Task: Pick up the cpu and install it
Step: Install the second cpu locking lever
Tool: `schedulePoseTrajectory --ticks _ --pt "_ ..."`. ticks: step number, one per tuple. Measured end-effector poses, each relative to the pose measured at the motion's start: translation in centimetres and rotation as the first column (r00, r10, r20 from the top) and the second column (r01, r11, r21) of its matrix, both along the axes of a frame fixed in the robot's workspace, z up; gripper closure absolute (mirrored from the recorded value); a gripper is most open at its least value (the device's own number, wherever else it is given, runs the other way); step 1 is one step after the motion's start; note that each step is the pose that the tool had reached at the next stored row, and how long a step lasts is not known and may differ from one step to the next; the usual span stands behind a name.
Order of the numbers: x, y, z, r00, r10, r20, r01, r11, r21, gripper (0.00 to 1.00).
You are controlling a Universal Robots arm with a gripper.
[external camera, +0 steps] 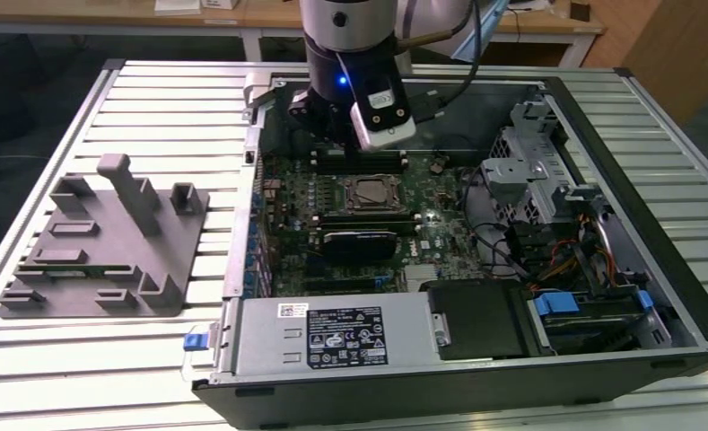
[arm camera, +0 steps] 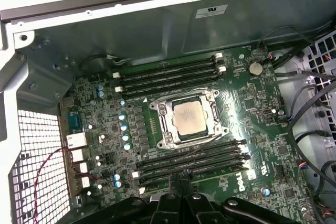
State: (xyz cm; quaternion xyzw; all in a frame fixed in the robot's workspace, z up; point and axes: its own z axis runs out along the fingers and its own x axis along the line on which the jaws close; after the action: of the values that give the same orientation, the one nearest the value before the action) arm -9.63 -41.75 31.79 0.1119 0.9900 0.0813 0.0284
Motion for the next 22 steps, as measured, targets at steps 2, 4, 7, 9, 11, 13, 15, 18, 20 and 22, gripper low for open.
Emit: schedulePoseTrajectory --ticks 2,4,7,9,11,13,15,18,20,22 --pt "0.0 0.00 -0.05 1.0000 0.000 0.0001 0.000 1.0000 0.0003 0.89" --pt "0.0 0.00 -0.13 1.0000 0.000 0.0001 0.000 1.0000 0.0002 0.89" --pt "0.0 0.00 -0.29 1.0000 0.000 0.0000 0.000 1.0000 0.0001 0.89" --pt "0.0 0.00 -0.34 1.0000 0.000 -0.0001 0.000 1.0000 -0.0001 0.89" --pt "0.0 0.00 -0.81 1.0000 0.000 0.0000 0.000 1.0000 0.0001 0.89" --pt "0.0 0.00 -0.93 1.0000 0.000 0.0000 0.000 1.0000 0.0000 0.89" --pt "0.0 0.00 -0.94 1.0000 0.000 -0.0001 0.000 1.0000 0.0001 0.89" --pt "0.0 0.00 -1.07 1.0000 0.000 -0.0001 0.000 1.0000 0.0004 0.89" --pt "0.0 0.00 -1.17 1.0000 0.000 -0.0009 0.000 1.0000 0.0000 0.89" --pt "0.0 0.00 -1.32 1.0000 0.000 -0.0013 0.000 1.0000 -0.0011 0.89"
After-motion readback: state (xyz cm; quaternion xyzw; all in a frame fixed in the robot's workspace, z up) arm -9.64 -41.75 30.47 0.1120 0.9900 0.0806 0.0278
